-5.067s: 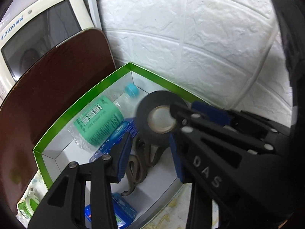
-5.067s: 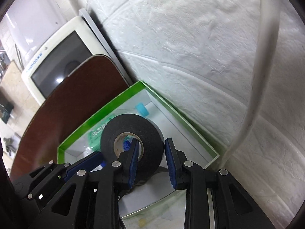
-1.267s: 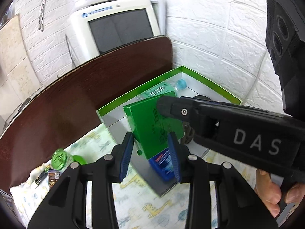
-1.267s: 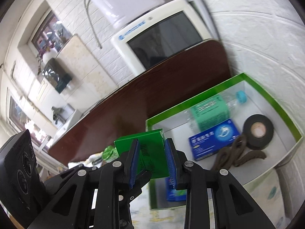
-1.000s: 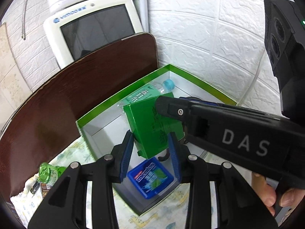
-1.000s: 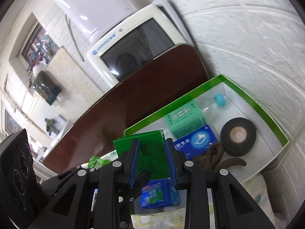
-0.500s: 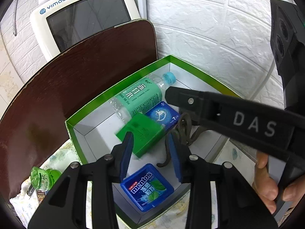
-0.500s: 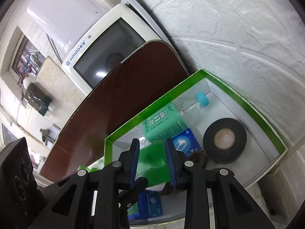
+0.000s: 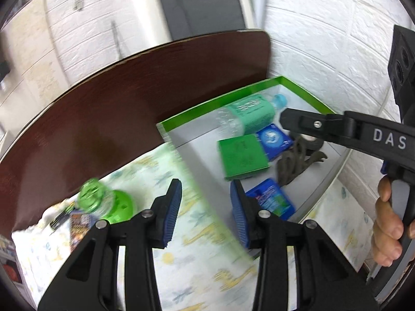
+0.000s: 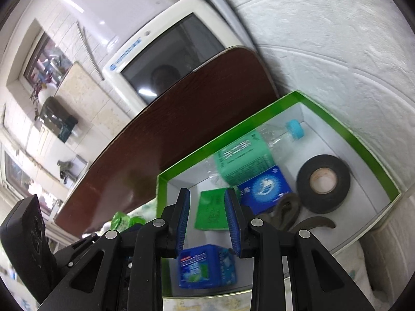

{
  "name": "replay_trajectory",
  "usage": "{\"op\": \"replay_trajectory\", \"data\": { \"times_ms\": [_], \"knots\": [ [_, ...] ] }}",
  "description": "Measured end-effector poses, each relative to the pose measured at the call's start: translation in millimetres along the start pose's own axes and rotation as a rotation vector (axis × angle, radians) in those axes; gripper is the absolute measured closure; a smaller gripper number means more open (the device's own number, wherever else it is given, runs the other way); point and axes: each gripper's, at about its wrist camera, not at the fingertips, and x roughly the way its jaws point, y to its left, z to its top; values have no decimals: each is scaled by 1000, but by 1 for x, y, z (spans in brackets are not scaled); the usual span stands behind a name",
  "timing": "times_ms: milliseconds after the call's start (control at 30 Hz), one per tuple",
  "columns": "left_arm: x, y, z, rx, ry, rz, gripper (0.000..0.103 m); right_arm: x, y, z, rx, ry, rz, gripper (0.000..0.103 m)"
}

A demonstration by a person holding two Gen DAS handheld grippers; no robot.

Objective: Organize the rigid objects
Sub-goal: 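Move the right tool to the red playing-card box and grasp it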

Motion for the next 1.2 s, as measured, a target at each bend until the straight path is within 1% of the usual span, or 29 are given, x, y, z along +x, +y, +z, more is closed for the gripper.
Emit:
{"op": "replay_trajectory", "data": {
  "times_ms": [133, 267, 400, 467, 533, 667, 733, 800, 867, 933, 967, 1033, 1067, 1133, 1167, 1200],
  "knots": [
    [-22, 37, -23, -60, -22, 74, 64, 5, 30, -12, -68, 28, 28, 72],
    [-38, 86, -50, -163, -26, 143, 60, 14, 66, -29, -149, 61, 56, 72],
    [-49, 135, -78, -285, -15, 183, 60, 34, 104, -54, -240, 142, 73, 72],
    [-53, 151, -92, -310, -12, 200, 60, 44, 119, -66, -271, 178, 75, 72],
    [-51, 160, -99, -321, -2, 213, 60, 54, 135, -77, -301, 212, 75, 72],
    [-43, 169, -121, -330, 29, 177, 60, 72, 159, -96, -342, 263, 82, 72],
    [-38, 172, -130, -337, 46, 144, 60, 82, 170, -103, -358, 279, 79, 72],
    [-26, 171, -134, -357, 62, 91, 60, 92, 179, -107, -362, 299, 72, 72],
    [-16, 168, -134, -364, 69, 52, 60, 103, 188, -111, -362, 320, 66, 72],
    [-7, 162, -127, -358, 72, 31, 60, 113, 193, -114, -352, 341, 51, 72],
    [-1, 161, -124, -354, 77, 34, 60, 117, 193, -115, -344, 351, 46, 72],
    [11, 162, -118, -342, 89, 66, 60, 123, 192, -117, -335, 366, 37, 72],
    [16, 163, -116, -342, 98, 78, 58, 125, 191, -117, -333, 369, 29, 72],
    [18, 167, -113, -344, 86, 76, 58, 127, 188, -116, -328, 372, 20, 72],
    [18, 169, -113, -339, 82, 87, 58, 128, 187, -115, -327, 372, 16, 72],
    [18, 173, -114, -337, 82, 117, 59, 128, 186, -114, -329, 371, 11, 72]
  ]
}}
